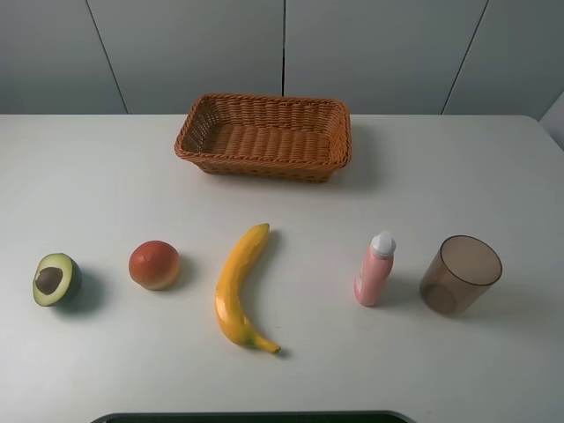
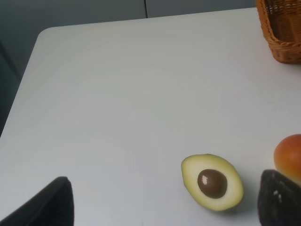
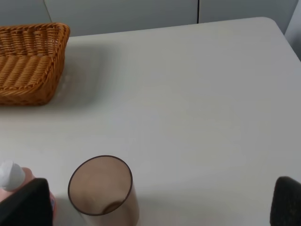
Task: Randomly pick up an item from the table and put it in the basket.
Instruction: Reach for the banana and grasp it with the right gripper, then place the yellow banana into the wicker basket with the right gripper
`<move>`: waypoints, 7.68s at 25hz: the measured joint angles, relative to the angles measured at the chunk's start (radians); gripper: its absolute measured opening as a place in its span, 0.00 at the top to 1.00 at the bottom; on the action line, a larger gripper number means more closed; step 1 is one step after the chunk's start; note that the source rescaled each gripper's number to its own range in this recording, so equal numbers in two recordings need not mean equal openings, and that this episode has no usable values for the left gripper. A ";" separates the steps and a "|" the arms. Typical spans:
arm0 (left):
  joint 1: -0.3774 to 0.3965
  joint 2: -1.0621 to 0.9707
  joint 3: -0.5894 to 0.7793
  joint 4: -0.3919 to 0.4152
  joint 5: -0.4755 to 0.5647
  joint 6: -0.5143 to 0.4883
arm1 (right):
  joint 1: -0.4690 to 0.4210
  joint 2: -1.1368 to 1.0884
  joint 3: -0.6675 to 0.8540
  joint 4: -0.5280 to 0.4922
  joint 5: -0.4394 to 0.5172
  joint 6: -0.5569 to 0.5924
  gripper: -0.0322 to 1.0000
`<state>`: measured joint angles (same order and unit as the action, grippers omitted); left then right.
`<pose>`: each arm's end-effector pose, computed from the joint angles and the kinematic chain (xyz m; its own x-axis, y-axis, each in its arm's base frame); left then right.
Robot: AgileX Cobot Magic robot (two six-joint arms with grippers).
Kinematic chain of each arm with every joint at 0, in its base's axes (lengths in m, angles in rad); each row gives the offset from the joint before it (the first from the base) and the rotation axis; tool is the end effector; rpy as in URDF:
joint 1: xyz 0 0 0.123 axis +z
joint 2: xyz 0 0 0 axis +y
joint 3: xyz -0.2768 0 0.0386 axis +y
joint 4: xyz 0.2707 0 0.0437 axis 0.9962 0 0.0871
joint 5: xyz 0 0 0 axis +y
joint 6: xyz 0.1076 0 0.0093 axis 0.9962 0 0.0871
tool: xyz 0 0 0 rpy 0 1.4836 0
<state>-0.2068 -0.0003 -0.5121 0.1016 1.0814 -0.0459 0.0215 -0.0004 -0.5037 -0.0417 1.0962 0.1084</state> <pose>0.0344 0.0027 0.2826 -0.4514 0.0967 -0.8871 0.1277 0.9909 0.0431 0.0336 -0.0033 0.2782 -0.4804 0.0788 -0.8735 0.0540 0.9967 0.0602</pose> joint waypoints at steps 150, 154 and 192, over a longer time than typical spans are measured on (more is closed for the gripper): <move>0.000 0.000 0.000 0.000 0.000 0.002 | 0.672 2.044 -1.005 -0.524 -0.572 -0.300 0.97; 0.000 0.000 0.000 0.000 0.000 0.002 | 0.668 2.158 -1.019 -0.550 -0.582 -0.305 0.97; 0.000 0.000 0.000 0.000 0.000 0.000 | 0.658 2.113 -1.066 -0.648 -0.526 -0.291 0.01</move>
<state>-0.2068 -0.0003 -0.5121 0.1016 1.0814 -0.0460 0.6793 2.1128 -1.5702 -0.6894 0.5701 -0.1826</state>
